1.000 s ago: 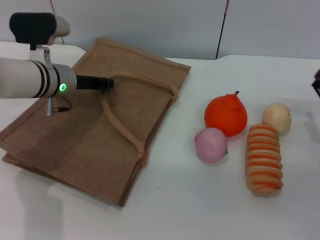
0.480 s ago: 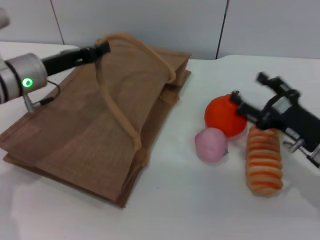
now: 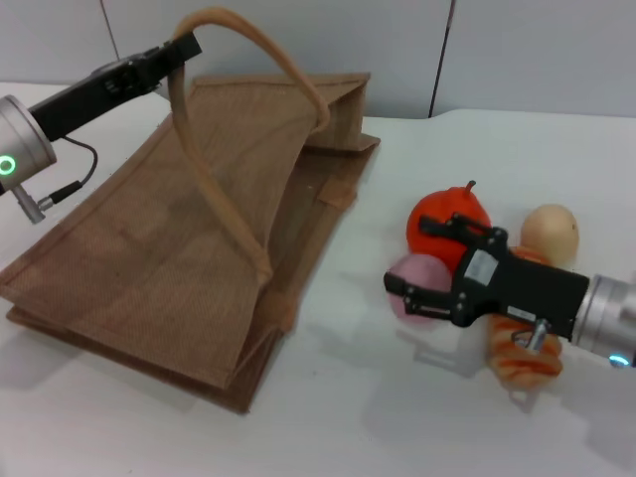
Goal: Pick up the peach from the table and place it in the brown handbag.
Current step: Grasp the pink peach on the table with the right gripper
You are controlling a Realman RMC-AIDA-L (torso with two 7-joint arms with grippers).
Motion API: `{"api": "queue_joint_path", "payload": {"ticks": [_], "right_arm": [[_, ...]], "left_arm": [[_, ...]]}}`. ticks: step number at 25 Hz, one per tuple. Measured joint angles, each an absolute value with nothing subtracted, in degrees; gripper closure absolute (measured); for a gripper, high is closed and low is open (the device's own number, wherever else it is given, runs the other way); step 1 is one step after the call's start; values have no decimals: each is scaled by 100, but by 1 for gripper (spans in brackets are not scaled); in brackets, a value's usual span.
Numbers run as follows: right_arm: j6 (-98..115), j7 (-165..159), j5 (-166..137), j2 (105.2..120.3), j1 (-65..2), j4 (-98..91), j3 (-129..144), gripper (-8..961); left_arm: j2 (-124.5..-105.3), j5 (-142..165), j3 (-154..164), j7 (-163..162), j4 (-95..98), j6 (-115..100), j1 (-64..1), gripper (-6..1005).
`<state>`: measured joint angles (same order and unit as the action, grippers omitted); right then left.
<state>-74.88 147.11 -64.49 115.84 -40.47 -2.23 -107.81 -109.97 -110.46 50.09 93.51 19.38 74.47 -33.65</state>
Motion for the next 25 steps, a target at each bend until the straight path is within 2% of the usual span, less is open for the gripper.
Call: {"api": "queue_joint_path", "payload": {"ticks": [4, 17, 25], "right_arm": [[-6901, 14489, -6472, 11609, -4250, -242, -10410, 65], [-6572, 14471, -6474, 11619, -4283, -254, -10221, 71], [-6567, 14470, -6458, 11619, -4266, -246, -10223, 323]], "left_arm": [[-10987, -11077, 5010, 9368, 1930, 7604, -3352, 865], [-10986, -11101, 5010, 9375, 1924, 7632, -3349, 867], [-10986, -11106, 5010, 9378, 1924, 7637, -3348, 868]]}}
